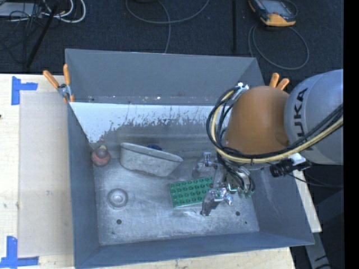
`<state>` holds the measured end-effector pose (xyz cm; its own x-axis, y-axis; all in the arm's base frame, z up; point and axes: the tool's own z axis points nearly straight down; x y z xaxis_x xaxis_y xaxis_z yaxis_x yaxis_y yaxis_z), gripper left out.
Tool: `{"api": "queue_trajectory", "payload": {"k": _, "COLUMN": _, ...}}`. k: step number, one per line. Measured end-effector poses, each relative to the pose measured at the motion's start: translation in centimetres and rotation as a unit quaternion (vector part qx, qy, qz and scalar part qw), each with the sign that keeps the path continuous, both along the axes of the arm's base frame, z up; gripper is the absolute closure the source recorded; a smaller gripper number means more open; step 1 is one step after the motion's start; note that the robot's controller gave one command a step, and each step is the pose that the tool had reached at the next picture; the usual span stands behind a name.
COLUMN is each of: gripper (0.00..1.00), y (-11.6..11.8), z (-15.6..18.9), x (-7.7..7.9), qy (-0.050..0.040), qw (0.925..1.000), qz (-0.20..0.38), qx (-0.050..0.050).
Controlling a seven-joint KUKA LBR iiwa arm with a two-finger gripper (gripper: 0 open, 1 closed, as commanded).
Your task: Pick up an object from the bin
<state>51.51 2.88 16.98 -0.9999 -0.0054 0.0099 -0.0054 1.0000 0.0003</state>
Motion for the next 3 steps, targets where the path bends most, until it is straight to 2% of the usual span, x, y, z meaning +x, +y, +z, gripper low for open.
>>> {"api": "queue_trajectory", "payload": {"k": 1, "gripper": 0.0, "y": 1.1, "z": -3.9, "x": 0.3, "qy": -0.0024, "qw": 0.9958, "qz": 0.092, "qx": 0.001}}
{"api": "queue_trajectory", "payload": {"k": 2, "gripper": 0.0, "y": 2.4, "z": -9.7, "x": 3.0, "qy": -0.0047, "qw": 0.9955, "qz": 0.095, "qx": 0.001}}
{"api": "queue_trajectory", "payload": {"k": 3, "gripper": 1.0, "y": 2.4, "z": -9.3, "x": 3.0, "qy": -0.0053, "qw": 0.9956, "qz": 0.094, "qx": 0.001}}
